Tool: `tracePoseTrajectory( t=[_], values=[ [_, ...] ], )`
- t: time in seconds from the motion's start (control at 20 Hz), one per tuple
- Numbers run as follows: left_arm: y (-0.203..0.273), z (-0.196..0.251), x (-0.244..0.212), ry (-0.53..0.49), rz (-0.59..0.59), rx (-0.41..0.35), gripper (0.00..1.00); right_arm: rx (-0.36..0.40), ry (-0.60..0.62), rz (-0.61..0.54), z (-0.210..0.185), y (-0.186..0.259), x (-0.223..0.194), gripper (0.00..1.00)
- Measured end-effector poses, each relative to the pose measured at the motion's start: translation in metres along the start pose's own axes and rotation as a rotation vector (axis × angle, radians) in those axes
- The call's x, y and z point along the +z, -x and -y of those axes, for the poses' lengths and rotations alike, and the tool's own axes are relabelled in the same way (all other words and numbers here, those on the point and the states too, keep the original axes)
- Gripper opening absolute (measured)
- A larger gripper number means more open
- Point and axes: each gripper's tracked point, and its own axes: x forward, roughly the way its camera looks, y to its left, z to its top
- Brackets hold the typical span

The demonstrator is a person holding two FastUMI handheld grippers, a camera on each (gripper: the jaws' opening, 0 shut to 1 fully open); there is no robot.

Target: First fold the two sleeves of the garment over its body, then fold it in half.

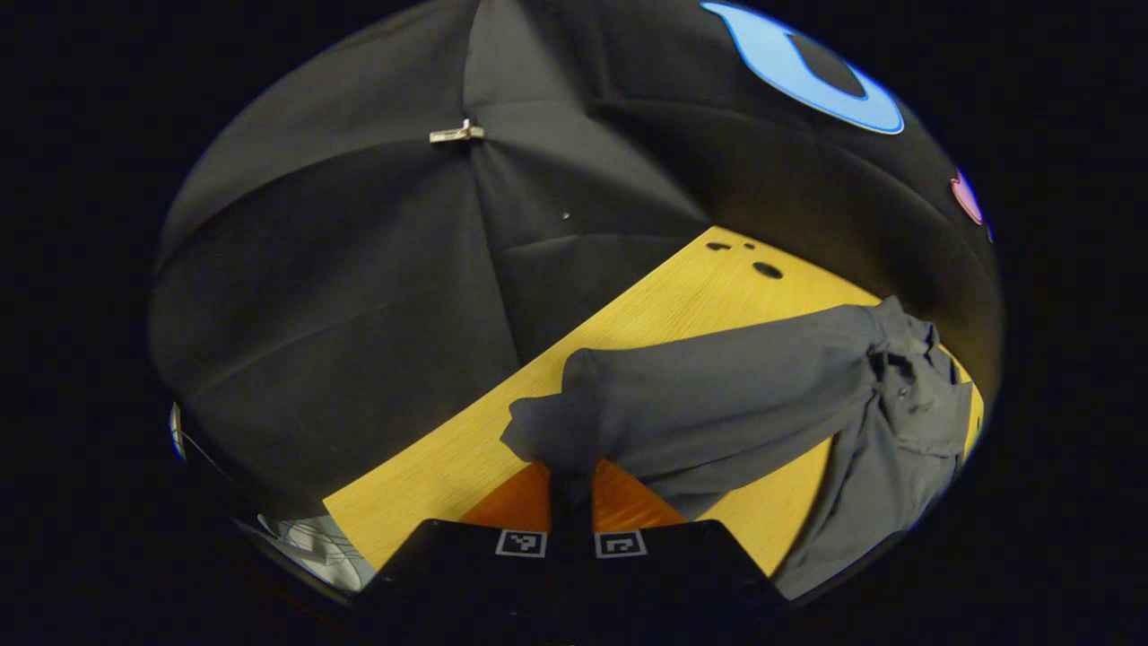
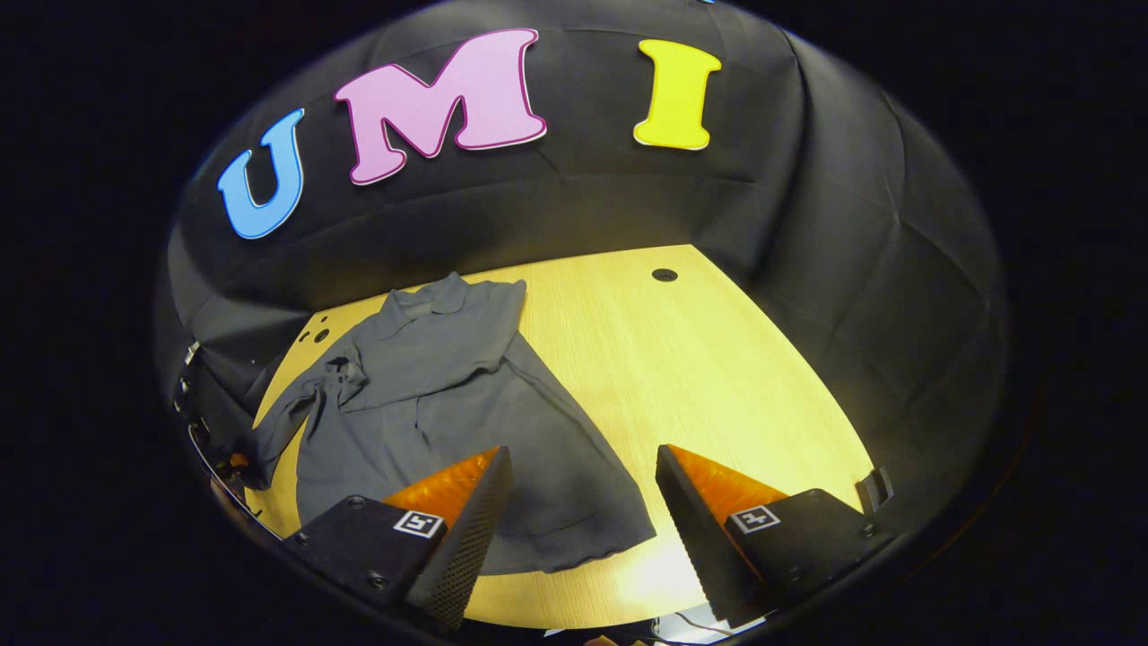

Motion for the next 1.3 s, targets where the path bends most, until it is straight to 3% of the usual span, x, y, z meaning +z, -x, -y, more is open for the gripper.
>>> tracePoseTrajectory(
  t=[0.65, 0.8, 1.15, 1.3],
  values=[
    [0.071, 0.166, 0.101, -0.054, 0.16, -0.284, 0.05, 0.0, -0.054, -0.019, 0.023, 0.009, -0.03, 0.99],
    [0.086, 0.216, 0.103, -0.149, 0.184, -0.355, 0.05, 0.014, -0.087, -0.029, 0.028, 0.01, -0.035, 0.99],
    [0.119, 0.332, 0.08, -0.215, 0.158, -0.529, 0.05, 0.023, -0.088, -0.049, 0.044, 0.007, -0.038, 0.99],
    [0.129, 0.38, 0.065, -0.303, 0.159, -0.584, 0.05, 0.049, -0.104, -0.062, 0.045, 0.007, -0.042, 0.99]
  ],
)
